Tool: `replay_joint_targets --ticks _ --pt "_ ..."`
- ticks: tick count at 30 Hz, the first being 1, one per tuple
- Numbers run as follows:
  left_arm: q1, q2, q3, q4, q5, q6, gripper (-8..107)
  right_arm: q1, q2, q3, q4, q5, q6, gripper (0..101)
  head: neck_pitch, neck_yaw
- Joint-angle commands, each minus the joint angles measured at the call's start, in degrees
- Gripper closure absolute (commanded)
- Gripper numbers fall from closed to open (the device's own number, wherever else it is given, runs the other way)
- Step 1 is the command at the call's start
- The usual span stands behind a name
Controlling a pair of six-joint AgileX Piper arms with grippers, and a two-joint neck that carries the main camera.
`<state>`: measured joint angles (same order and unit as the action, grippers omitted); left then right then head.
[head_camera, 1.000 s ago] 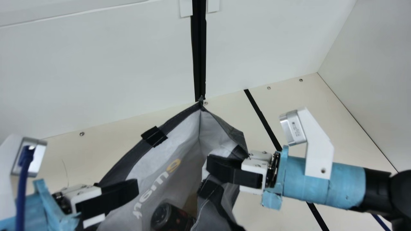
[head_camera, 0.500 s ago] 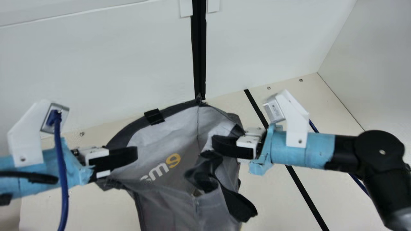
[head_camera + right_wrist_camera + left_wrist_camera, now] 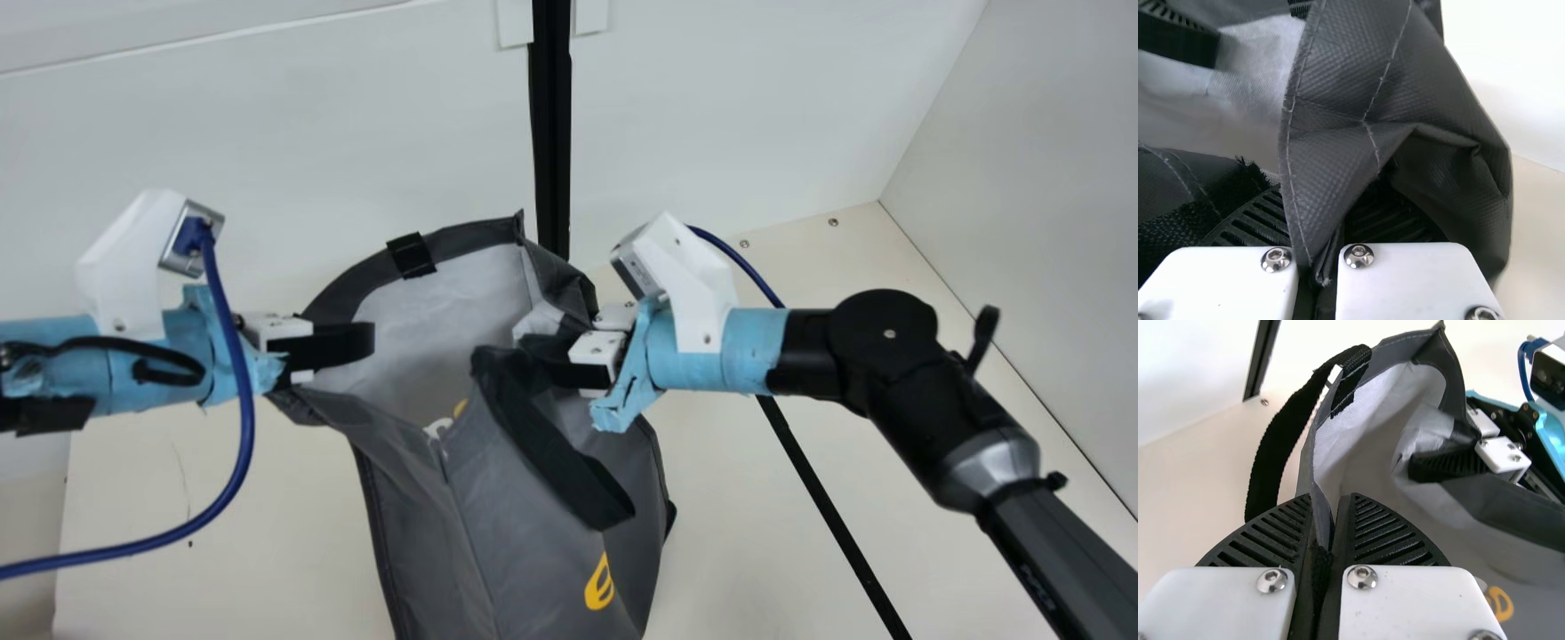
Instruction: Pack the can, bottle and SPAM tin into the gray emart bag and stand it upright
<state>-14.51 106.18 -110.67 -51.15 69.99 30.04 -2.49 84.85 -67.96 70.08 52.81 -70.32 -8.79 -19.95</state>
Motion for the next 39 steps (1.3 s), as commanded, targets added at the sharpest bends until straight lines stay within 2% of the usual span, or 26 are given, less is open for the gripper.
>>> replay_joint_targets --ticks 1,10,26,39 --pt "-0.1 1.0 -2.5 0.3 -0.1 -0.3 107 0.4 0.7 -0.3 0.2 -0.5 0.0 101 -1.2 0.0" --pt "-0.6 2.0 -5.5 1.3 -0.1 -1.6 107 1.4 0.5 0.4 0.5 -1.9 0.3 101 -1.2 0.0" --pt "-1.0 -3.1 -0.8 3.2 -0.1 -2.8 107 1.4 -5.4 6.5 -0.5 -2.0 3.0 101 -1.2 0.0" --pt "-1.0 -3.1 -0.9 3.2 -0.1 -2.8 107 1.5 -5.5 6.6 -0.5 -2.1 3.0 101 -1.2 0.0"
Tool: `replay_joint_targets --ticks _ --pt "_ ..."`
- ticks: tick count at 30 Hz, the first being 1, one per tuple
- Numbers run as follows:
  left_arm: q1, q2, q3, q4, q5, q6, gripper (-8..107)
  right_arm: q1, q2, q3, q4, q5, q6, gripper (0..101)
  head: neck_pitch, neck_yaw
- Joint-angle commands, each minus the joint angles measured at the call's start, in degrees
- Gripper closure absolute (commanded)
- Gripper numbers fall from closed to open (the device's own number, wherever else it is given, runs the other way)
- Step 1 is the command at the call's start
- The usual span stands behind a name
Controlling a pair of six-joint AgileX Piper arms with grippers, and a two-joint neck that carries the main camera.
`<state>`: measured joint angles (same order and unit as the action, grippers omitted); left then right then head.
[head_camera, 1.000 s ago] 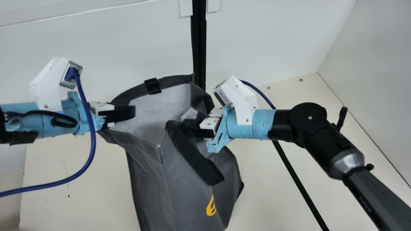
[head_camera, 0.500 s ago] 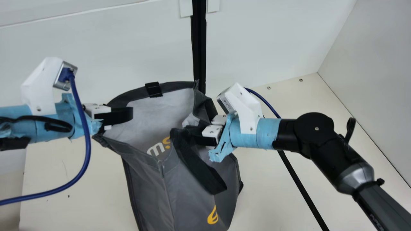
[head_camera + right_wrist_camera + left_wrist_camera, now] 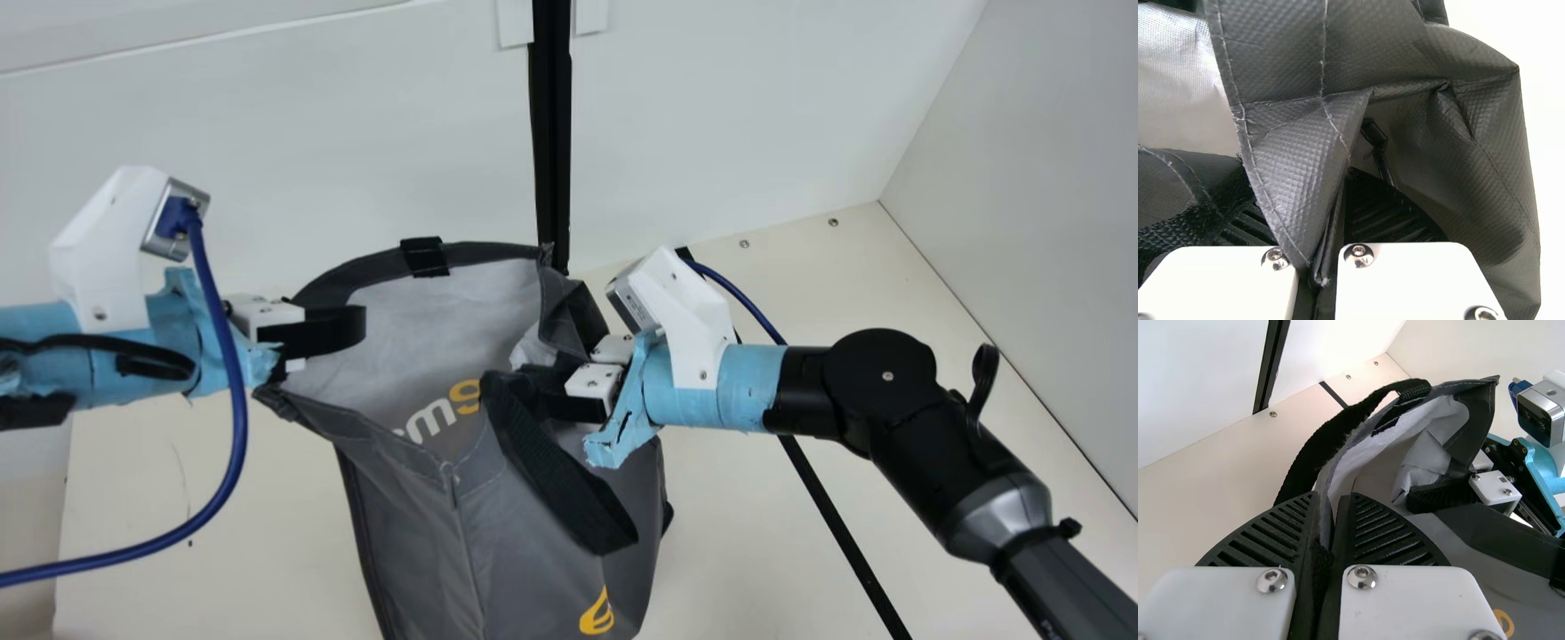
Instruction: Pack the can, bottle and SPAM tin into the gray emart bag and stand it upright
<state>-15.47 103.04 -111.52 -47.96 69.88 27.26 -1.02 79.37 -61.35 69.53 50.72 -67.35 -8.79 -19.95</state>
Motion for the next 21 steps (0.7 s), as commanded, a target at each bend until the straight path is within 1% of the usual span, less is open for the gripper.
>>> replay_joint_targets --ticks 1,4,13,14,21 --pt "0.0 0.0 0.0 0.0 0.0 0.0 107 0.0 0.0 0.0 0.0 0.0 0.0 101 -1.2 0.0" --pt "0.0 0.0 0.0 0.0 0.0 0.0 107 0.0 0.0 0.0 0.0 0.0 0.0 101 -1.2 0.0" --pt "0.0 0.0 0.0 0.0 0.0 0.0 77 0.0 0.0 0.0 -0.2 0.0 0.0 101 -1.2 0.0" --pt "-0.2 -2.1 2.6 0.0 -0.6 0.3 73 0.0 0.0 0.0 -0.2 0.0 0.0 101 -1.2 0.0" --pt "0.4 -4.0 3.2 -1.2 -1.5 1.2 50 0.0 0.0 0.0 -0.3 0.2 0.0 101 -1.2 0.0"
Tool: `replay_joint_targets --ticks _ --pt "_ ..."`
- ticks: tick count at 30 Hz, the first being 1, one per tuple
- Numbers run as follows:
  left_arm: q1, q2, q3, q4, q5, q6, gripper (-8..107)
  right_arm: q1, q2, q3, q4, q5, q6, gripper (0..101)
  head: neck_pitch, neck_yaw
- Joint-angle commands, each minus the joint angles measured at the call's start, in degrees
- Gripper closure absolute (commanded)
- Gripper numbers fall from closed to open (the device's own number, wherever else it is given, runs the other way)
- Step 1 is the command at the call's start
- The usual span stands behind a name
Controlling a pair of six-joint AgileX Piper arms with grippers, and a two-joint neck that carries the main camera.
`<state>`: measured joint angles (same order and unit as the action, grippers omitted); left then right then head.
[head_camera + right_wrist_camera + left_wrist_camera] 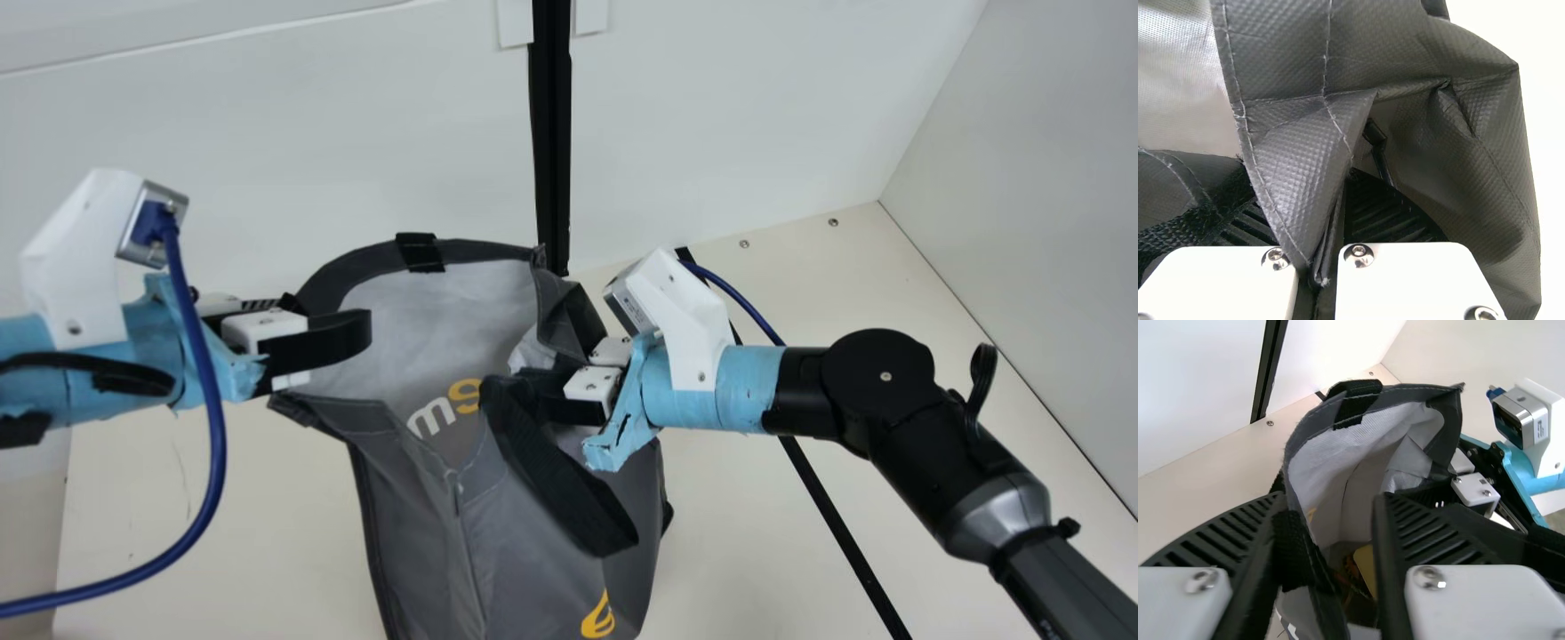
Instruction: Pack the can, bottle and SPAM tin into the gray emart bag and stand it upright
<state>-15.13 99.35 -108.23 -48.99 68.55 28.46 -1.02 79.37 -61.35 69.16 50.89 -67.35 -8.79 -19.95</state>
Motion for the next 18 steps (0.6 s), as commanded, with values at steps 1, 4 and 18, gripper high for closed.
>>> replay_joint_targets --ticks 1,4,18 --pt "0.3 -0.6 -0.3 -0.4 -0.2 0.1 47 0.0 0.0 0.0 0.0 0.0 0.0 101 -1.2 0.0" --pt "1.1 -1.4 -1.1 -1.6 -0.1 0.3 37 0.0 0.0 0.0 0.0 0.0 0.0 101 -1.2 0.0" --pt "7.0 -5.1 -4.8 -7.8 1.4 -0.5 9 0.0 0.0 0.0 0.0 0.0 0.0 101 -1.2 0.0"
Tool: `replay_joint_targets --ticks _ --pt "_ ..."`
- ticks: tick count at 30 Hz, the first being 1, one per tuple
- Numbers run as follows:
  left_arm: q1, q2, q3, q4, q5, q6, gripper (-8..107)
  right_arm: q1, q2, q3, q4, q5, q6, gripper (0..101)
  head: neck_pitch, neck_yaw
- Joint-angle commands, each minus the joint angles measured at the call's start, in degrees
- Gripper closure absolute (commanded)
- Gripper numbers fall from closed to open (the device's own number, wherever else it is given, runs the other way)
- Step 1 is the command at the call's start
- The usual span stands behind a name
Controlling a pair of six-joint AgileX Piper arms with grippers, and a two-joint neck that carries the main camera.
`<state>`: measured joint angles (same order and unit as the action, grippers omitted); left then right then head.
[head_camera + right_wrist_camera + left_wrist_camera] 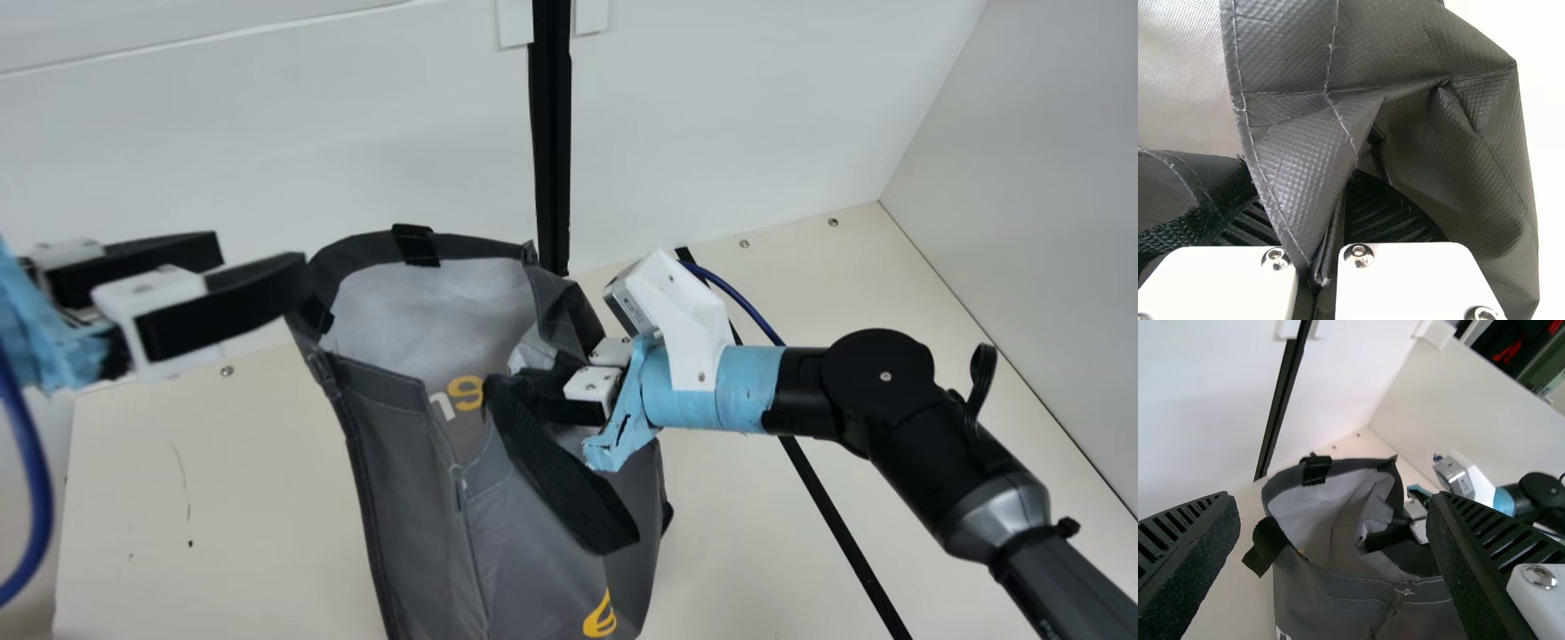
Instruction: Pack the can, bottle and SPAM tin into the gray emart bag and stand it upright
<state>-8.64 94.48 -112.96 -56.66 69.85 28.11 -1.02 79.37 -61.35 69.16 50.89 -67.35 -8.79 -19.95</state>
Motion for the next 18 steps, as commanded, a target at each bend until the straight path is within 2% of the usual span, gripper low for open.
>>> replay_joint_targets --ticks 1,9,18 --pt "0.9 -0.5 -0.2 0.0 0.0 -0.3 9 0.0 0.0 0.0 0.0 0.0 0.0 101 -1.2 0.0" --pt "4.5 -3.5 -1.1 5.5 0.0 -2.7 9 0.0 0.0 0.0 0.0 0.0 0.0 101 -1.2 0.0" --pt "6.0 -7.2 0.3 22.7 0.0 -8.7 9 0.0 0.0 0.0 0.0 0.0 0.0 101 -1.2 0.0"
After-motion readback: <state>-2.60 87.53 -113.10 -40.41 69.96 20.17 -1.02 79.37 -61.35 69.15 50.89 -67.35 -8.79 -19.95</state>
